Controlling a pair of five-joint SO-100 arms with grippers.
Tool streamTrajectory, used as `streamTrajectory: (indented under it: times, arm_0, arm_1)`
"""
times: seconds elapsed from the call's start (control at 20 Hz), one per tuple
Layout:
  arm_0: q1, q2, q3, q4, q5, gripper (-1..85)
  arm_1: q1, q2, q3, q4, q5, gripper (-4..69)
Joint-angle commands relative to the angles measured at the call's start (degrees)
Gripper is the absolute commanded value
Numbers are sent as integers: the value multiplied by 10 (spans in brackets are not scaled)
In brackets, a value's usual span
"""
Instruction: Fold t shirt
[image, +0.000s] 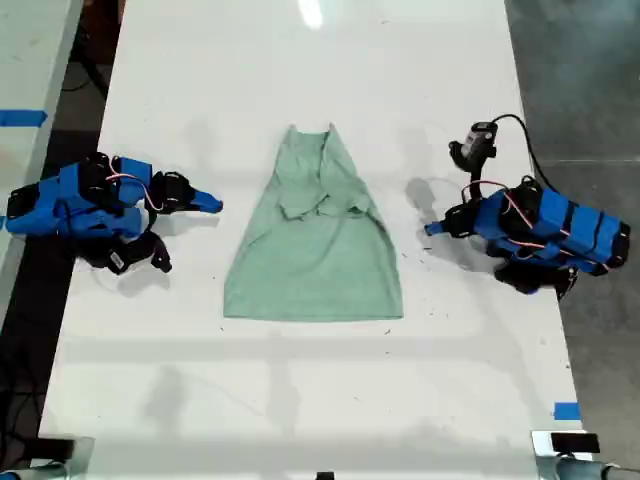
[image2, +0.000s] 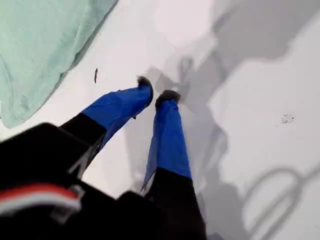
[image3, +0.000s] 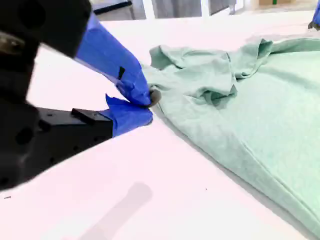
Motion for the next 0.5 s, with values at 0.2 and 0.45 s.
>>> streamTrajectory:
  times: [0.2,0.45]
  arm_0:
    - [-9,4,1,-11,1,-2]
    - [-9,4,1,-11,1,-2]
  arm_1:
    - [-7,6,25,-9,29,37]
    - [-13,6,29,-18,143,12]
